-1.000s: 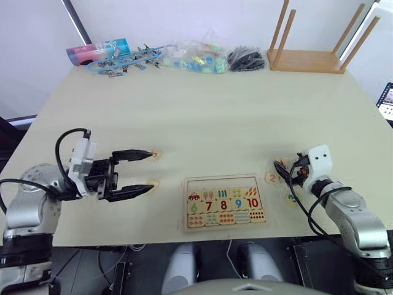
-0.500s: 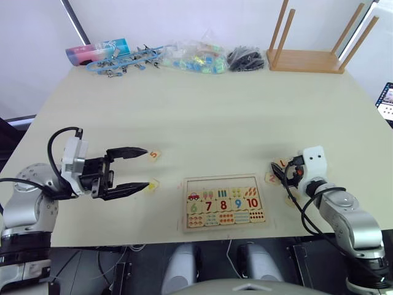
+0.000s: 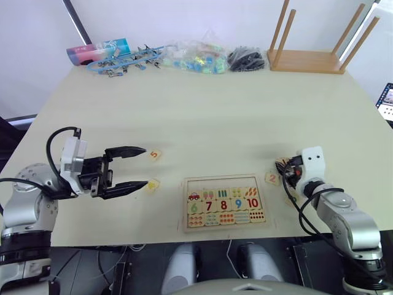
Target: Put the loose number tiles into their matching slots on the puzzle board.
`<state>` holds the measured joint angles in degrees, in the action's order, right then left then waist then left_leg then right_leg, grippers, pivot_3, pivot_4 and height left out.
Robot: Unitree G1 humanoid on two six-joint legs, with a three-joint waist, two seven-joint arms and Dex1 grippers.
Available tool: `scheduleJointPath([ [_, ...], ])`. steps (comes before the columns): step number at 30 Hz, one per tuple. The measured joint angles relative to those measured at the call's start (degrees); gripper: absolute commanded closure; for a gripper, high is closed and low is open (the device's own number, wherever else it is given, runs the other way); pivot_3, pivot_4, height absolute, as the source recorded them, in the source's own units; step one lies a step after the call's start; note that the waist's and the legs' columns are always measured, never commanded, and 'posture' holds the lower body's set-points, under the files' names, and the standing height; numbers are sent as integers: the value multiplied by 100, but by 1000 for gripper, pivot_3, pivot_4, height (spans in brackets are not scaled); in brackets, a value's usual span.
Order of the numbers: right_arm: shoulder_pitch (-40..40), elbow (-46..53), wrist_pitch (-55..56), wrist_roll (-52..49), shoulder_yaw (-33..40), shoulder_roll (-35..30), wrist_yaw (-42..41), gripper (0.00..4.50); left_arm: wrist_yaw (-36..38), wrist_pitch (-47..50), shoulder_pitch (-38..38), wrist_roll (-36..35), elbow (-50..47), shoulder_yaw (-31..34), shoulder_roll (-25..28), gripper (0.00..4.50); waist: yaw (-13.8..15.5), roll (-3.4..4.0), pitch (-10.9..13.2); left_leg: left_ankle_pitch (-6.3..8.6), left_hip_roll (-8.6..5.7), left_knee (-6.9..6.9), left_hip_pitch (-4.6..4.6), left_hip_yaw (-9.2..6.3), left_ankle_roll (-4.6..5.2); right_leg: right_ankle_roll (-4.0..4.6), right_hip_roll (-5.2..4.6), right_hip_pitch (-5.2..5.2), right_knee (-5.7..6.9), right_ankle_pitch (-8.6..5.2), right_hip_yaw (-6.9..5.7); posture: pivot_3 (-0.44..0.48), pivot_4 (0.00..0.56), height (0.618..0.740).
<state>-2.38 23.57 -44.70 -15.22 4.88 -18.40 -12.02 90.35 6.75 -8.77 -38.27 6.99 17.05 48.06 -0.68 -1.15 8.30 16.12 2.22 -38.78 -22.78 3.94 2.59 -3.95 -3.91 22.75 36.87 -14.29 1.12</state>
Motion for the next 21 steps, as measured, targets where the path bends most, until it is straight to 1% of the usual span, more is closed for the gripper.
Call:
scheduleJointPath([
  [7,-17,-59,64,-3,1,-93,-118,3028,5,-24,15,-1,4,1,0,0,-1,0,0,0,1,0,0,0,0,0,0,0,0,0,0,0,150,737],
  [12,-76,-296,208,-111,133,-622,-627,3028,11,-54,30,-1,4,4,0,0,6,3,3,0,0,0,-2,1,1,0,-2,0,-2,0,0,0,150,737],
  [13,-91,-389,255,-185,175,-835,-881,3028,13,-70,31,-2,4,4,0,0,4,5,6,0,-1,0,-2,1,1,0,-2,0,-3,0,1,0,150,737],
  [15,-192,-640,379,-366,275,-1599,-1691,3028,16,-103,32,-5,5,3,2,0,2,16,15,1,-2,0,-2,6,2,-1,-4,0,-7,1,4,0,150,737],
  [17,-372,-858,555,-530,305,-2225,-2475,3028,18,-125,31,-14,5,-10,4,0,-4,16,16,1,-1,0,-1,4,3,-1,0,0,-7,1,2,0,150,737],
  [19,-533,-989,744,-654,329,-2541,-3085,3028,19,-141,15,-14,8,-49,5,0,-10,9,12,1,3,1,0,-1,2,2,20,0,-7,0,1,0,150,737],
  [20,-594,-1200,942,-693,162,-2844,-3645,3028,19,-180,-22,-15,13,-136,7,0,-7,16,18,1,2,1,-1,0,2,2,23,0,-7,0,4,0,150,737],
  [21,-615,-1295,1054,-689,117,-2940,-3877,3028,20,-208,-21,-15,17,-159,16,0,-7,17,18,1,2,2,-1,1,2,2,24,0,-7,0,5,0,150,737],
])
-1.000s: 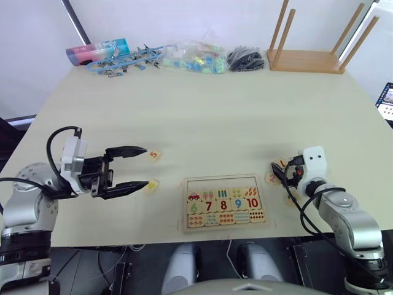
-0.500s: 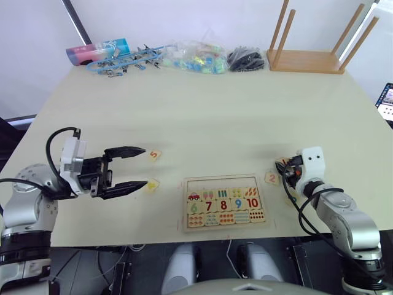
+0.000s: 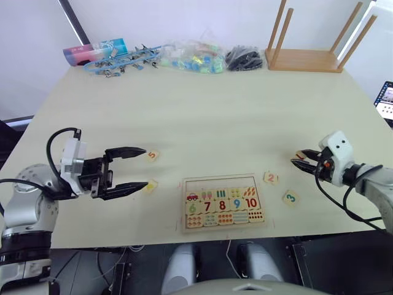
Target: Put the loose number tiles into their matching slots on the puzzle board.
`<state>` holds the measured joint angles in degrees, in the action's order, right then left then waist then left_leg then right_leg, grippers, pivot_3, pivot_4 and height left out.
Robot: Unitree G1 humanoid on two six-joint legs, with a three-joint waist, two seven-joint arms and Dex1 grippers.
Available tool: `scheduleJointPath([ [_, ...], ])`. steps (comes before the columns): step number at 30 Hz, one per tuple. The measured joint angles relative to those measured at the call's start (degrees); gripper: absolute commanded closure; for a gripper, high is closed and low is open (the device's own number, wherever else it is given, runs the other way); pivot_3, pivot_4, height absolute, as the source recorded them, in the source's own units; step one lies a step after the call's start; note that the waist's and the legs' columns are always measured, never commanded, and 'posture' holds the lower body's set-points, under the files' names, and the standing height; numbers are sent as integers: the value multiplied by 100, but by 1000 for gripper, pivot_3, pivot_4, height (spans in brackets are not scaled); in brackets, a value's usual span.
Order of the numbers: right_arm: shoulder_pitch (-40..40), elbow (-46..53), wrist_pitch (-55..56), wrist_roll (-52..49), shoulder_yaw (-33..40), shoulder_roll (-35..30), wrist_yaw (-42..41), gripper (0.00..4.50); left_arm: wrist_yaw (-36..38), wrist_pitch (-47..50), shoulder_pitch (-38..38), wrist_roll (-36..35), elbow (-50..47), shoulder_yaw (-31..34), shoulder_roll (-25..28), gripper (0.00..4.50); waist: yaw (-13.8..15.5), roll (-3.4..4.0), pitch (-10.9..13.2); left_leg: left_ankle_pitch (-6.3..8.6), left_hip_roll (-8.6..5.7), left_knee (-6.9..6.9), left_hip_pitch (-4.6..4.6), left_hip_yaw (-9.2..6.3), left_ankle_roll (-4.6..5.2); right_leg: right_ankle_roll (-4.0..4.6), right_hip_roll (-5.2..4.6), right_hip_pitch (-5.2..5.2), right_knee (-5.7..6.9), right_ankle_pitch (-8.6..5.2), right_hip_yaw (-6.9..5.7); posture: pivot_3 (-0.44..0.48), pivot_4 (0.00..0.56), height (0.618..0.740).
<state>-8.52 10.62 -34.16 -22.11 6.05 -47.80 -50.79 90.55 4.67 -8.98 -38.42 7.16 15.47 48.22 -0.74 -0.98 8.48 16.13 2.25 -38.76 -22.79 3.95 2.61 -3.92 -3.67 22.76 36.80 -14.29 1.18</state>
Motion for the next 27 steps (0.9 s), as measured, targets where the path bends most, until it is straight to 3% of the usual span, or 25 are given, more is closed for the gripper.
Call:
scheduleJointPath([
  [5,-519,-959,1544,273,-559,-655,-1846,3028,3,-116,-61,-4,71,-98,65,0,3,-3,2,0,0,-2,1,3,0,-2,-2,0,-2,1,7,0,150,737],
  [8,-1147,-1849,2839,397,-959,-628,-3120,3028,7,-172,-41,-27,69,-193,131,0,-5,-2,4,0,0,-2,2,5,0,-2,-2,1,-2,1,7,0,150,737],
  [12,-1885,-2790,4037,396,-1576,-524,-4013,3028,8,-181,51,-104,30,-191,179,0,-8,-1,7,-1,6,-3,2,7,-1,-2,-3,2,-1,1,6,0,150,737],
  [19,-2775,-4175,5366,389,-2706,-297,-4140,3028,11,-145,324,-121,-225,-31,184,0,7,1,11,-2,9,-4,2,11,-4,-1,-11,4,1,1,5,0,150,737],
  [27,-3258,-5637,6180,606,-3233,-119,-4142,3028,11,-112,451,-126,-319,80,187,0,-2,5,13,-5,8,-4,2,14,-8,0,-12,4,1,1,6,0,150,737],
])
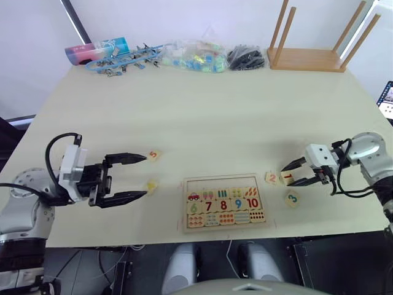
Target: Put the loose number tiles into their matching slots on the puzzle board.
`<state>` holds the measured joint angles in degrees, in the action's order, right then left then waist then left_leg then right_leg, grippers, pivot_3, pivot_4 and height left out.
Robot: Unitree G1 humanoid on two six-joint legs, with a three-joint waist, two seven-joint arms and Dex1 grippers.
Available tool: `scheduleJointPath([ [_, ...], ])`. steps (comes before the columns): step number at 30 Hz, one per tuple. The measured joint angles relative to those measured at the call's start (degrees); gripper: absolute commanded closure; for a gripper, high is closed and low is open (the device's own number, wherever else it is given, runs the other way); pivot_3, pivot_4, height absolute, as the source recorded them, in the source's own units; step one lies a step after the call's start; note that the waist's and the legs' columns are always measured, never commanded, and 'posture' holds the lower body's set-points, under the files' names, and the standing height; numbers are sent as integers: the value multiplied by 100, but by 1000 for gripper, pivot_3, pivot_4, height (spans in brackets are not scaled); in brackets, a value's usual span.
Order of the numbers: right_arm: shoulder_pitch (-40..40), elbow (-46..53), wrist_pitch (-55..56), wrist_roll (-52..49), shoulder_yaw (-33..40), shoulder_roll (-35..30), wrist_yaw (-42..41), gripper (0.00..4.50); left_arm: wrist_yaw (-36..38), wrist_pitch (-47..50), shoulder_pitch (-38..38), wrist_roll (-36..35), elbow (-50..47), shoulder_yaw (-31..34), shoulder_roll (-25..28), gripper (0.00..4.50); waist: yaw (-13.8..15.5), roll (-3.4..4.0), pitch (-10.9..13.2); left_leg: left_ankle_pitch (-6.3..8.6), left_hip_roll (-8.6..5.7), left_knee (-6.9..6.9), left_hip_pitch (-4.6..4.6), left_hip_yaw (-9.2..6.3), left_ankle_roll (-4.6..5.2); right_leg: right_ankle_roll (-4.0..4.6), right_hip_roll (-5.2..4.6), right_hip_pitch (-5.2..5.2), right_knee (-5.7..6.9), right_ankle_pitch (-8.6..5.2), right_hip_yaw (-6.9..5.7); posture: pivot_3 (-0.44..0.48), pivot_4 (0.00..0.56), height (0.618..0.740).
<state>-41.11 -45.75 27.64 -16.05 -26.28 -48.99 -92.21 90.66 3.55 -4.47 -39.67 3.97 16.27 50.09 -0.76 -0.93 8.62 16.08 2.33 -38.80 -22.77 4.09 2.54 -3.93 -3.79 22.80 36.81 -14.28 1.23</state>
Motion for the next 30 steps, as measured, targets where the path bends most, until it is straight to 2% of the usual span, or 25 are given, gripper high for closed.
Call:
scheduleJointPath([
  [10,-633,-1121,642,398,-62,224,-2,3028,0,4,-94,4,-1,-3,-5,0,-7,2,1,-5,-1,-3,3,3,-8,0,0,-2,2,1,0,0,150,737],
  [12,-730,-1271,710,485,-65,229,-2,1984,0,4,-102,7,-1,-5,-15,0,-3,2,1,-5,-1,-5,3,2,-8,0,0,-3,2,1,0,0,150,737],
  [13,-753,-1338,738,525,-55,232,4,1719,0,5,-106,8,-1,-6,-20,0,0,2,1,-5,-1,-6,2,3,-9,0,0,-3,2,1,-1,0,150,737],
  [14,-766,-1408,777,548,-4,245,11,1098,0,11,-105,8,-1,-7,-25,0,1,2,1,-5,-1,-6,2,4,-9,0,0,-3,2,1,-1,0,150,737],
  [16,-779,-1479,845,589,44,250,16,507,-1,42,-105,8,-4,-10,-31,0,-1,2,1,-9,-1,-6,2,4,-16,0,0,-3,2,1,-1,0,150,737],
  [17,-790,-1506,862,606,75,247,17,25,-1,74,-102,7,-15,-12,-39,0,-1,2,1,-9,-1,-6,2,4,-16,0,0,-4,2,1,-1,0,150,737],
  [21,-814,-1508,818,660,114,200,0,25,-2,108,-102,8,-43,-33,-97,0,-3,3,2,-9,-1,-6,2,3,-16,0,0,-3,2,1,-1,0,150,737],
  [26,-710,-1095,399,471,343,-225,1,25,1,107,-157,12,-34,-83,-98,0,2,12,7,-8,0,-6,-2,-1,-15,0,-3,-2,2,1,-2,0,150,737],
  [30,466,656,-792,-300,1354,-655,225,25,6,-65,-185,-114,132,-186,59,0,17,10,6,-3,8,-5,-3,-6,-6,1,-12,-3,2,0,-9,0,150,737],
])
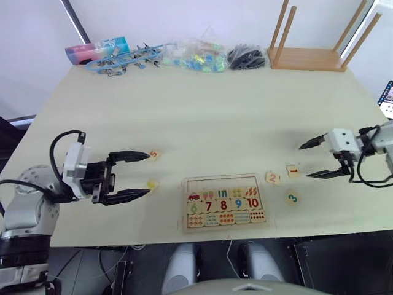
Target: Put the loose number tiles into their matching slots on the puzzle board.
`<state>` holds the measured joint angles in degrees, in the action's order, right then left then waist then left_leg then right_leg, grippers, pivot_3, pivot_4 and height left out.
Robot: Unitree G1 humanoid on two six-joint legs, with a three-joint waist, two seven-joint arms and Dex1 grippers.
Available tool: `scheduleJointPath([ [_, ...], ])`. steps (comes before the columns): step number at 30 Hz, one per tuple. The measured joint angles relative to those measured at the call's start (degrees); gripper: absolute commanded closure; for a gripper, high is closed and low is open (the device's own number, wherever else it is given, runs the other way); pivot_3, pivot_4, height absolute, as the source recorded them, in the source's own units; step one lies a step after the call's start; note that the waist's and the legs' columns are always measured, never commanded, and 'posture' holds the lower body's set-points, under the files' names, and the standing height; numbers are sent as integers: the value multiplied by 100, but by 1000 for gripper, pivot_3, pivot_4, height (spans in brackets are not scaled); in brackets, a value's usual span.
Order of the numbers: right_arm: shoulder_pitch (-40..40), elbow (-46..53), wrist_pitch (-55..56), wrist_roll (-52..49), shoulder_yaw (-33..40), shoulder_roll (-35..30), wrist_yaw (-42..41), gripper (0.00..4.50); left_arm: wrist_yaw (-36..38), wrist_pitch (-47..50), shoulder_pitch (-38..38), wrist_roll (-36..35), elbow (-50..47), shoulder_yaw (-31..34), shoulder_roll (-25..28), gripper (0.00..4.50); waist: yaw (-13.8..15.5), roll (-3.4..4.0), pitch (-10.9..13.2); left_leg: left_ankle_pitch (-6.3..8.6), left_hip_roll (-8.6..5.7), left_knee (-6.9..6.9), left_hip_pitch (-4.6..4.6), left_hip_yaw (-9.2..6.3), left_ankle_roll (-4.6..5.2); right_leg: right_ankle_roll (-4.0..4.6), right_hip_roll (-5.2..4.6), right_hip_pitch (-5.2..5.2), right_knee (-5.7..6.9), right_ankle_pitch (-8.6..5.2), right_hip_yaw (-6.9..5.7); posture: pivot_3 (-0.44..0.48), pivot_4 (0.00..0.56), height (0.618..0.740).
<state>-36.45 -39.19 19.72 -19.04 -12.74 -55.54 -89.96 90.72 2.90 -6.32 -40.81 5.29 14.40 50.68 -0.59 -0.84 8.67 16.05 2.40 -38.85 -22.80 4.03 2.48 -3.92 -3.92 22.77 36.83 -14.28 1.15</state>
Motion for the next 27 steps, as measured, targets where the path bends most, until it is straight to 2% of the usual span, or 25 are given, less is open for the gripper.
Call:
scheduleJointPath([
  [4,1212,1465,-1108,-368,688,-81,771,25,2,-311,69,-244,159,-130,237,0,-9,1,0,5,-6,-2,2,4,8,-2,-14,0,2,1,2,0,150,737],
  [7,2396,2885,-2269,-629,1363,4,1943,25,3,-682,97,-427,448,-213,406,0,-2,0,-1,5,-6,-1,2,1,8,-1,-14,1,4,1,-3,0,150,737],
  [11,3365,4332,-3524,-903,1885,359,3230,25,6,-975,101,-615,677,-402,628,0,3,0,-3,6,-8,0,-1,-1,9,-1,-11,1,4,0,-5,0,150,737],
  [13,3526,4592,-3777,-958,2025,428,3511,25,6,-1037,87,-667,695,-450,675,0,2,1,-2,7,-11,-1,0,2,12,-2,-12,1,3,0,-1,0,150,737],
  [16,4271,5710,-4470,-1062,2574,1053,4668,25,7,-1248,120,-890,885,-641,1003,0,32,-12,-8,8,-7,4,-8,-4,12,1,-5,2,1,-2,-17,0,150,737],
  [18,4651,6101,-4715,-1014,2675,1599,5364,25,7,-1390,222,-1001,956,-724,1159,0,32,-7,-7,8,-10,6,-6,-1,13,0,-9,4,1,-2,-8,0,150,737],
  [27,5296,6921,-4968,-626,2715,2756,6817,25,7,-1843,420,-1240,1240,-1097,1343,0,9,-16,-12,8,-9,4,-4,2,14,0,-5,4,0,-3,-5,0,150,737],
])
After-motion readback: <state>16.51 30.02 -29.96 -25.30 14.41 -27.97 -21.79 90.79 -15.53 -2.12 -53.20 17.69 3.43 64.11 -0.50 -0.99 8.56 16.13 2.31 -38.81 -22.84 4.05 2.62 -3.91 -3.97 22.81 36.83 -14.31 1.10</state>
